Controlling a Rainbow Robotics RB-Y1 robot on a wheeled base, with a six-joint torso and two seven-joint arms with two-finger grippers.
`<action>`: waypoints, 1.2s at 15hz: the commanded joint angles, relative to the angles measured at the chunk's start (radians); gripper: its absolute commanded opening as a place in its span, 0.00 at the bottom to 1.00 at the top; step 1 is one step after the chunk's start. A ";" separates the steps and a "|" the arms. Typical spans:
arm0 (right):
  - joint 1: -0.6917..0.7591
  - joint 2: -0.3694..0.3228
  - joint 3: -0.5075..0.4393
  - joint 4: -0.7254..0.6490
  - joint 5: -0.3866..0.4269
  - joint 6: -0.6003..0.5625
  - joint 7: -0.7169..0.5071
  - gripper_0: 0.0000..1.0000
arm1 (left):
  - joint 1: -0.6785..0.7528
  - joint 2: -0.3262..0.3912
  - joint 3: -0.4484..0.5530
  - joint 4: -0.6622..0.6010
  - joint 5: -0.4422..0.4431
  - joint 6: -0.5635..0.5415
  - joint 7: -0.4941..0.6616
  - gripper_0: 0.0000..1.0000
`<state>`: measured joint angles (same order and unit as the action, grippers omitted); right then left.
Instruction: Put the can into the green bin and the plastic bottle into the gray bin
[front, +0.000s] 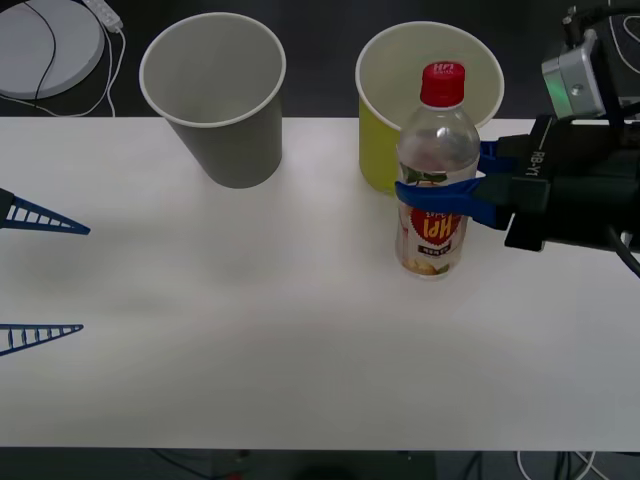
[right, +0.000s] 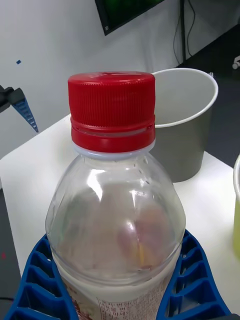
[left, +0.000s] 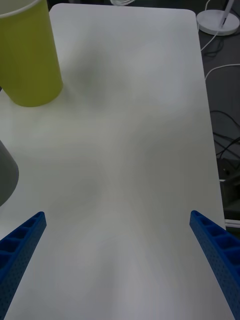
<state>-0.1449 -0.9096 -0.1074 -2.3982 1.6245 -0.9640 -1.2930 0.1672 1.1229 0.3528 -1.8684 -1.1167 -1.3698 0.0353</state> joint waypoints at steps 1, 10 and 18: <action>-0.090 0.000 0.005 0.040 0.000 -0.059 0.000 0.00 | 0.000 0.000 0.000 0.000 0.000 0.000 0.000 1.00; -0.449 -0.031 0.186 0.248 0.018 -0.094 0.000 0.00 | 0.000 0.000 0.000 0.000 0.000 0.000 0.000 1.00; -0.783 -0.038 0.327 0.353 0.060 -0.305 -0.143 0.00 | 0.000 0.000 0.000 0.000 0.000 0.000 0.000 1.00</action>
<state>-0.9035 -0.9479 0.1979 -2.0578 1.6774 -1.2677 -1.4350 0.1672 1.1229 0.3528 -1.8684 -1.1167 -1.3698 0.0352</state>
